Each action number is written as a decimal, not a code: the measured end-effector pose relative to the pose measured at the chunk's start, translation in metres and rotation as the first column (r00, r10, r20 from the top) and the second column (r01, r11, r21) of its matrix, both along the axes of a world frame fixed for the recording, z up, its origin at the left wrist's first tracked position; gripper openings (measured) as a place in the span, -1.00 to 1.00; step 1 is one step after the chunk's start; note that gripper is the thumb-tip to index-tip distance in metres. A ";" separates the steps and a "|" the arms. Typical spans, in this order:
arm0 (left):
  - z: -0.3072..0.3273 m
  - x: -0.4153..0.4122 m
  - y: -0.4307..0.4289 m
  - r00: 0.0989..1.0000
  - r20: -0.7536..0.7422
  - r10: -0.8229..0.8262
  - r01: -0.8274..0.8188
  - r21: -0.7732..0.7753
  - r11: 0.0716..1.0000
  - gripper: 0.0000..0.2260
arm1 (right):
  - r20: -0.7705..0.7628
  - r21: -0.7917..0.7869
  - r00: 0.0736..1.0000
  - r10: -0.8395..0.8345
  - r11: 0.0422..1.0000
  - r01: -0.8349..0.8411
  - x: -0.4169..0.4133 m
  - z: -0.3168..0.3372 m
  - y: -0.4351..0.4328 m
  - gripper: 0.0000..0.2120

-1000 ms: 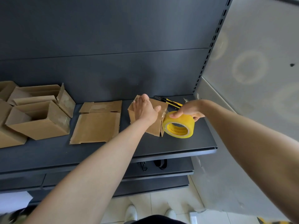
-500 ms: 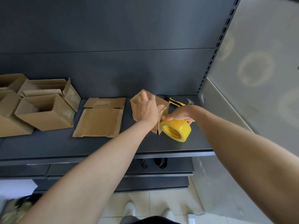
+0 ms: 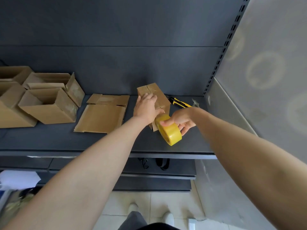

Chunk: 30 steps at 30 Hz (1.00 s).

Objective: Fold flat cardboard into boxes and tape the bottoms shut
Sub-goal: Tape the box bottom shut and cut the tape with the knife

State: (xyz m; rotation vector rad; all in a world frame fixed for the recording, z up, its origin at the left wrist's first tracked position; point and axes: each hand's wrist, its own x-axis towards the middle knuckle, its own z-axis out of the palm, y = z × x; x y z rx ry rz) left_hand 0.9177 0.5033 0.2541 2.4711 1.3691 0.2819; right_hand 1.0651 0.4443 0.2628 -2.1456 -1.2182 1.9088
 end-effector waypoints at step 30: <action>-0.046 -0.036 -0.002 0.836 0.479 0.269 -0.282 -0.047 0.958 -0.61 | -0.261 -0.027 0.954 -0.150 0.989 0.148 -0.015 -0.009 0.026 -0.70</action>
